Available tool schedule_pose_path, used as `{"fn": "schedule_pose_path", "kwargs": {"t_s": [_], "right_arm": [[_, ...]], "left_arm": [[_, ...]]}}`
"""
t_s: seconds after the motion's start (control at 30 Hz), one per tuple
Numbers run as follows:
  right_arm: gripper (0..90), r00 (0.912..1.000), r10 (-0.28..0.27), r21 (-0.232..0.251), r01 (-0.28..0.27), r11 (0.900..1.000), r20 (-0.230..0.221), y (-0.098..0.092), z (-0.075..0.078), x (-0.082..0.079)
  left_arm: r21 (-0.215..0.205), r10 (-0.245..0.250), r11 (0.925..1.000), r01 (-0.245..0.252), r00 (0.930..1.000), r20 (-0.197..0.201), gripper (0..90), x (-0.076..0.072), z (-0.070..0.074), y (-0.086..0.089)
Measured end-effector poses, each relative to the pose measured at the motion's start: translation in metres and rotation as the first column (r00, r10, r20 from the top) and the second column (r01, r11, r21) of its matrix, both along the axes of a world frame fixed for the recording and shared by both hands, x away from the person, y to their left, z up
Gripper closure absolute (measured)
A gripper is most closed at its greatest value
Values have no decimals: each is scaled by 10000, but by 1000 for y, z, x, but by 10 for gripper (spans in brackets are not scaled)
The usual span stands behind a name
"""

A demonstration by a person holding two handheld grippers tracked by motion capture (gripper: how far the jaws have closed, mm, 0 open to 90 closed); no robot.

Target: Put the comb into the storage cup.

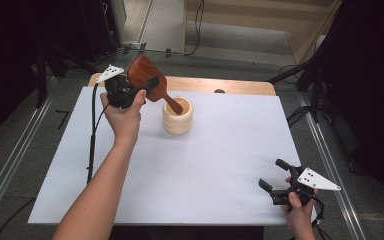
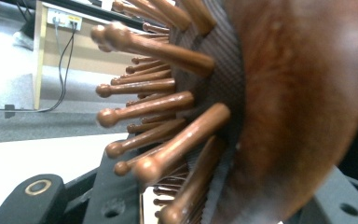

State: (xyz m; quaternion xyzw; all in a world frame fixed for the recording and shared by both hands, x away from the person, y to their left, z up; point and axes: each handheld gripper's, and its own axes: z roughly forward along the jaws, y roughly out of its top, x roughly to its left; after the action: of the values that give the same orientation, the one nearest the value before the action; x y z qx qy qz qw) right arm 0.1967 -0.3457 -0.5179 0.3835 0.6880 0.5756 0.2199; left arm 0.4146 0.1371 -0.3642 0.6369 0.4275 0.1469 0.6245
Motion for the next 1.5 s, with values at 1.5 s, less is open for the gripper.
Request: {"fn": "schedule_pose_path", "kwargs": {"t_s": [1.5], "right_arm": [[0, 10000, -46, 160, 44, 9999, 83, -2, 0, -1]], "left_arm": [[292, 472, 9986, -441, 9919, -1180, 563, 20, -61, -24]]}}
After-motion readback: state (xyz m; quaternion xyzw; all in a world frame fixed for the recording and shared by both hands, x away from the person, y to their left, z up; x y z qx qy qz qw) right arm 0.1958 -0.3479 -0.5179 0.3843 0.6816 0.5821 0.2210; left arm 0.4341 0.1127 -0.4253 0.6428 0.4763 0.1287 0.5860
